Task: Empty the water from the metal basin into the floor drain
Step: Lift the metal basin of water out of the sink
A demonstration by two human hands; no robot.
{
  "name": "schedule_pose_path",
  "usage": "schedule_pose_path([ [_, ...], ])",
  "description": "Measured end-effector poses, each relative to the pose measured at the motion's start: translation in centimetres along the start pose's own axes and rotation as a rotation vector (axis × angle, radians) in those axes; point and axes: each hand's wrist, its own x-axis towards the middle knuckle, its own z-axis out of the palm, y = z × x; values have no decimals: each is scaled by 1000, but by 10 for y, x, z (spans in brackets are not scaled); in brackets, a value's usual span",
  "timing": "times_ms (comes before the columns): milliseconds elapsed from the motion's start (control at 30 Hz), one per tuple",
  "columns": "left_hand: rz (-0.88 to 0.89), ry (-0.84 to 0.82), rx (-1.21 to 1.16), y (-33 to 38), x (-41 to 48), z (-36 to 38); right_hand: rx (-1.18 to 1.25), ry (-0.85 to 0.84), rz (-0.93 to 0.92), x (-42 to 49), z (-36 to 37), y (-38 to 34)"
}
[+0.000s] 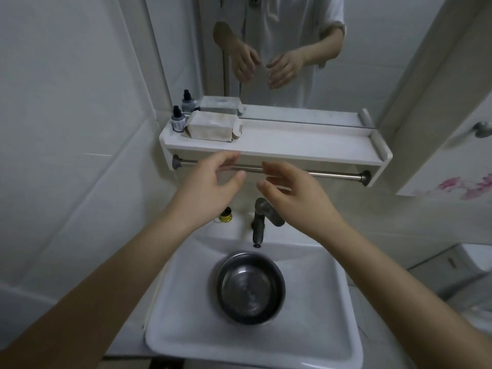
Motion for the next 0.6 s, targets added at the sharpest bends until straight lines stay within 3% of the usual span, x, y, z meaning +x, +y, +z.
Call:
schedule_pose_path([
  [600,-192,-105,26,-83,-30,34,-30,-91,195,-21,46,72],
])
